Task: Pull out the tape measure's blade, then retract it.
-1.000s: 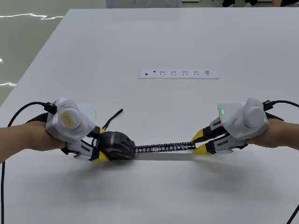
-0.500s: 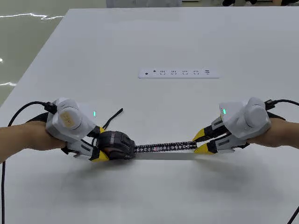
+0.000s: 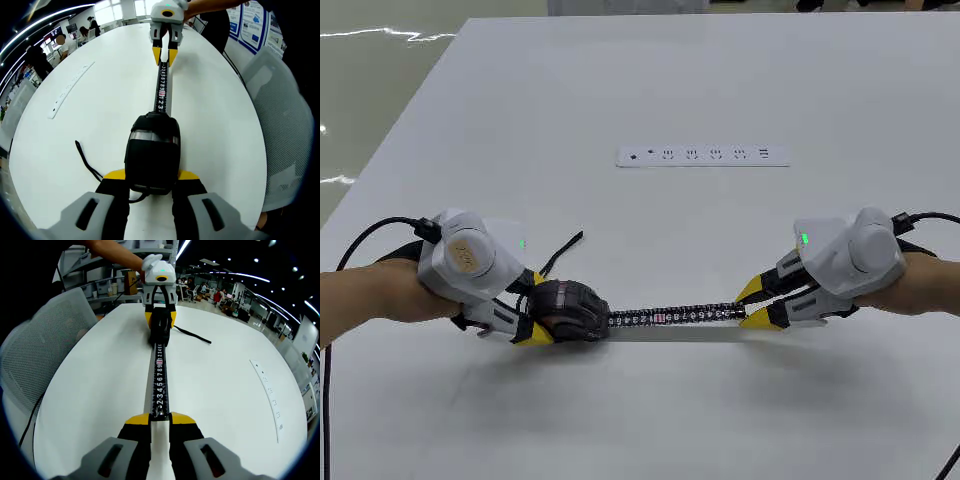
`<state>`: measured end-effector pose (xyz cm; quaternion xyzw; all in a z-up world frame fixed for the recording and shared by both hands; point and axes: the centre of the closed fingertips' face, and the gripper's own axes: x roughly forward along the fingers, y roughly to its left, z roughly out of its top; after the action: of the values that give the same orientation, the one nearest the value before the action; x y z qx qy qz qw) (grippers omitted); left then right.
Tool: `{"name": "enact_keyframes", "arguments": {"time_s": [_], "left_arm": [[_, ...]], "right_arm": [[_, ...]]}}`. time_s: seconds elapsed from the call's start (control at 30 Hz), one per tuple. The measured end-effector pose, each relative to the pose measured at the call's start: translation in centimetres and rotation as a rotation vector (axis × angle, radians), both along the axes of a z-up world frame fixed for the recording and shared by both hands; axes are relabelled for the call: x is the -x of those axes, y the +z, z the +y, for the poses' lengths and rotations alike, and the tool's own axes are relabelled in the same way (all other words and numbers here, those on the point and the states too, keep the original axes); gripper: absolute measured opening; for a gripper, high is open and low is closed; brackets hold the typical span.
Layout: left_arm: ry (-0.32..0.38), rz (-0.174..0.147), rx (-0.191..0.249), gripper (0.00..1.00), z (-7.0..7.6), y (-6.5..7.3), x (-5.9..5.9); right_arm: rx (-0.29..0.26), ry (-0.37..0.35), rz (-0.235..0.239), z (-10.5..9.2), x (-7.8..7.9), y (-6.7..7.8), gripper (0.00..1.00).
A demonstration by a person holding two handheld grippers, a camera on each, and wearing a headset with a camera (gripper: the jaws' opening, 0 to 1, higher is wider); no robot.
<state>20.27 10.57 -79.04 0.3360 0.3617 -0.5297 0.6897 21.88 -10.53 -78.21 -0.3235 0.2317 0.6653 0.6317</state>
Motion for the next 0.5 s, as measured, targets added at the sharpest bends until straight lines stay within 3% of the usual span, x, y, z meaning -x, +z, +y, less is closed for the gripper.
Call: {"name": "enact_keyframes", "arguments": {"time_s": [0.5], "left_arm": [[0.0, 0.0, -0.001, 0.27, -0.23, 0.14, 0.17]], "right_arm": [[0.0, 0.001, -0.003, -0.44, -0.06, 0.04, 0.11]]}}
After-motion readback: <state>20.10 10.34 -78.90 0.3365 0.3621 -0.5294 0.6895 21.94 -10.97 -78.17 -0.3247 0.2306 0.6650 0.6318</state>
